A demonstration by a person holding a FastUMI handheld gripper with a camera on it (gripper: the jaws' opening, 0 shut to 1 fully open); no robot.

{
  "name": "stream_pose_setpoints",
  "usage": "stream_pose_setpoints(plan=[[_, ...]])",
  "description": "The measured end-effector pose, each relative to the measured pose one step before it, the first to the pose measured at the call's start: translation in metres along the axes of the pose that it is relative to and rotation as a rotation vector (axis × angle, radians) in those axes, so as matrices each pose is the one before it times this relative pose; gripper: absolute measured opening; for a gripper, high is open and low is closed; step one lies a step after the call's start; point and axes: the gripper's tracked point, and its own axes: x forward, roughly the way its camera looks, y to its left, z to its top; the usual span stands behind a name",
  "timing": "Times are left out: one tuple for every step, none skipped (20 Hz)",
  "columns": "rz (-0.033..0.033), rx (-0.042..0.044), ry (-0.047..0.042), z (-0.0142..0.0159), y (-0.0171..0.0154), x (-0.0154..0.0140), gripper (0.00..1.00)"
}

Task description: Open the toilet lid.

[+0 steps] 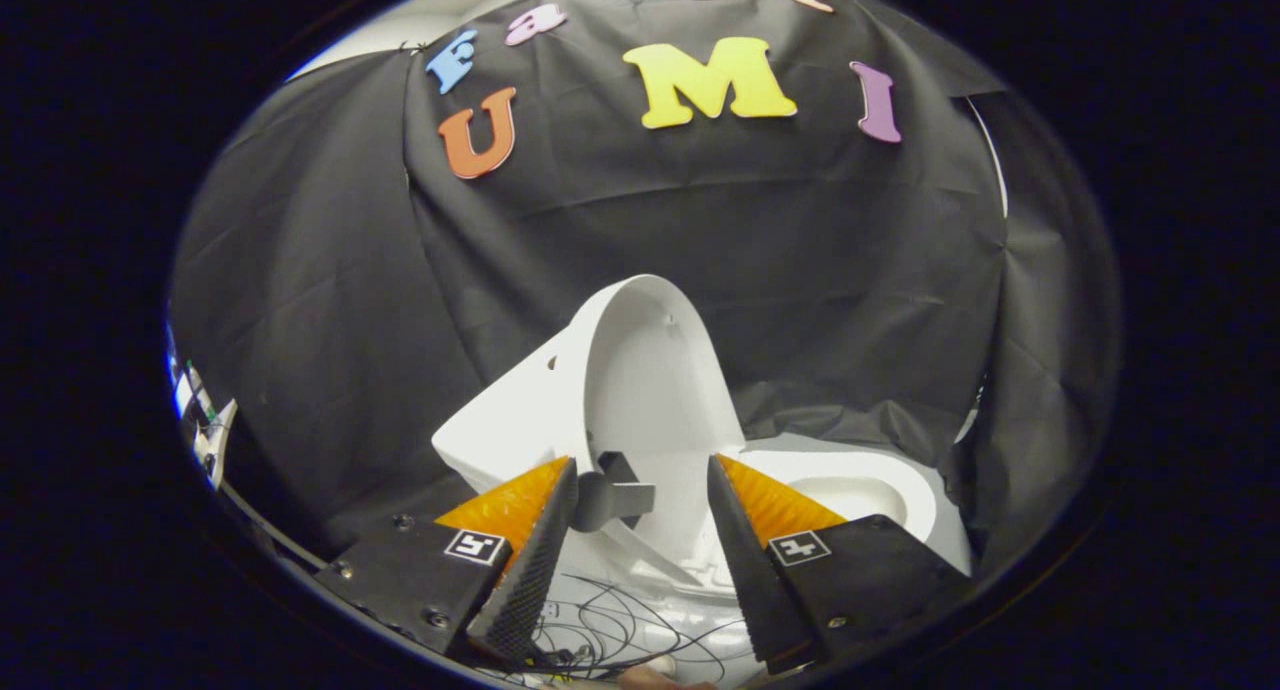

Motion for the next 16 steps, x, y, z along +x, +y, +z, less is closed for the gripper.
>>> stream_pose_setpoints(plan=[[-0.00336, -0.00105, -0.01425, 0.00146, -0.00813, -0.00707, 0.82], [0.00065, -0.00332, -0.02058, 0.00364, -0.00525, -0.00740, 0.82], [0.00083, -0.00485, -0.02989, 0.00547, -0.00678, -0.00691, 0.82], [0.00274, -0.00862, -0.04250, 0.00867, -0.00523, -0.00795, 0.82], [0.00404, -0.01642, -0.04495, 0.00881, -0.00417, -0.00882, 0.82], [0.00125, -0.01967, -0.04313, 0.00745, -0.00561, -0.00759, 0.82], [-0.00392, -0.02003, -0.04100, 0.00893, -0.00562, -0.00878, 0.84], [-0.00131, -0.01628, -0.03142, 0.00301, -0.00794, -0.00760, 0.87], [0.00121, -0.01222, -0.02488, 0.00350, -0.00523, -0.00798, 0.89], [0.00172, -0.00827, -0.02458, 0.00089, -0.00707, -0.01012, 0.92], [0.00233, -0.00223, -0.02605, 0.00516, -0.00496, -0.01048, 0.94], [0.00261, 0.00110, -0.02202, 0.00482, -0.00430, -0.00906, 0.96], [0.00149, 0.00272, -0.02769, 0.00541, -0.00634, -0.00983, 0.99], [0.00015, 0.00206, -0.02233, 0.00317, -0.00649, -0.00857, 0.99], [-0.00387, -0.00216, -0.01826, 0.00283, -0.00698, -0.00842, 0.99], [-0.00586, -0.00230, -0.01442, 0.00094, -0.00785, -0.00646, 0.99]])
